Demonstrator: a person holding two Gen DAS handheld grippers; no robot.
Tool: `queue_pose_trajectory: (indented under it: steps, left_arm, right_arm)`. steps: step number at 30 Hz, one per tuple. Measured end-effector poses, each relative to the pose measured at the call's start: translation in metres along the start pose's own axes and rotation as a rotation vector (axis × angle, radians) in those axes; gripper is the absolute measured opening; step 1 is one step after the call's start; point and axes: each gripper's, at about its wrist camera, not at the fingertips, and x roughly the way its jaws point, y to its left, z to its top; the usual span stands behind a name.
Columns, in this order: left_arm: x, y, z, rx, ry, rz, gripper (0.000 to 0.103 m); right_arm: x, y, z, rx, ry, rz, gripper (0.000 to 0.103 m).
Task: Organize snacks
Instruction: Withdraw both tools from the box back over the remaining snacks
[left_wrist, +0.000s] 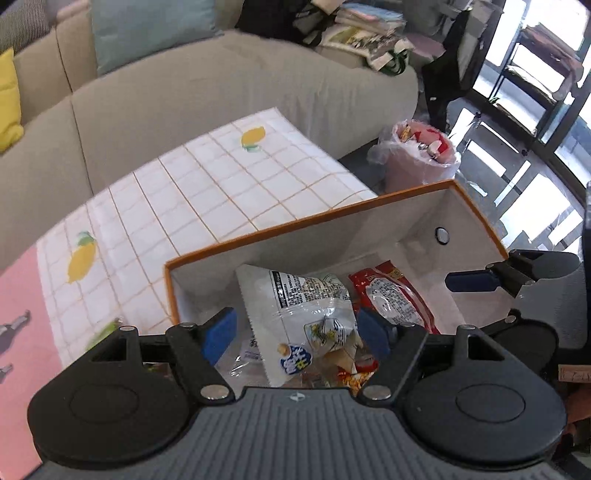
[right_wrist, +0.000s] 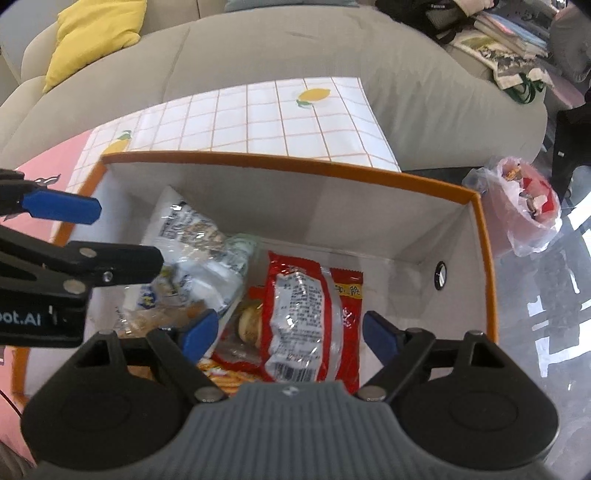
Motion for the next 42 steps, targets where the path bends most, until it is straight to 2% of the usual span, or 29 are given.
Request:
queue_pose_trajectory:
  steps: [2, 9, 18, 23, 26, 29, 31, 33, 34, 35, 41, 42]
  left_arm:
    - [-0.017, 0.0, -0.004, 0.007, -0.027, 0.004, 0.087]
    - [-0.08, 0.008, -0.026, -0.02, -0.123, 0.007, 0.087]
    - [-0.15, 0.033, -0.079, -0.089, -0.231, 0.048, 0.087]
    - [-0.171, 0.055, -0.117, -0.162, -0.272, 0.102, 0.087]
    - [-0.172, 0.066, -0.141, -0.194, -0.264, 0.13, 0.087]
    - [-0.168, 0.074, -0.166, -0.222, -0.245, 0.146, 0.087]
    - [-0.162, 0.081, -0.183, -0.26, -0.221, 0.145, 0.086]
    - [-0.153, 0.087, -0.197, -0.309, -0.19, 0.138, 0.083]
    - [-0.15, 0.091, -0.204, -0.329, -0.18, 0.13, 0.083]
    - [-0.145, 0.093, -0.209, -0.349, -0.167, 0.117, 0.082]
    - [-0.12, 0.094, -0.223, -0.386, -0.13, 0.074, 0.084]
    - [-0.113, 0.093, -0.223, -0.386, -0.119, 0.071, 0.085]
  right_arm:
    - [-0.013, 0.006, -0.005, 0.009, -0.019, -0.006, 0.089]
    - [-0.065, 0.03, -0.02, 0.063, -0.125, 0.036, 0.091]
    - [-0.116, 0.081, -0.048, 0.137, -0.277, 0.11, 0.093]
    - [-0.128, 0.103, -0.072, 0.207, -0.338, 0.153, 0.093]
    - [-0.13, 0.114, -0.085, 0.239, -0.355, 0.19, 0.093]
    - [-0.131, 0.132, -0.1, 0.23, -0.383, 0.188, 0.092]
    - [-0.128, 0.145, -0.111, 0.197, -0.4, 0.158, 0.088]
    - [-0.121, 0.159, -0.122, 0.158, -0.391, 0.128, 0.08]
    - [-0.115, 0.164, -0.126, 0.137, -0.377, 0.118, 0.071]
    - [-0.11, 0.166, -0.132, 0.116, -0.362, 0.111, 0.066]
    - [-0.072, 0.175, -0.148, 0.034, -0.294, 0.019, 0.042]
    - [-0.067, 0.174, -0.15, 0.027, -0.283, 0.009, 0.04]
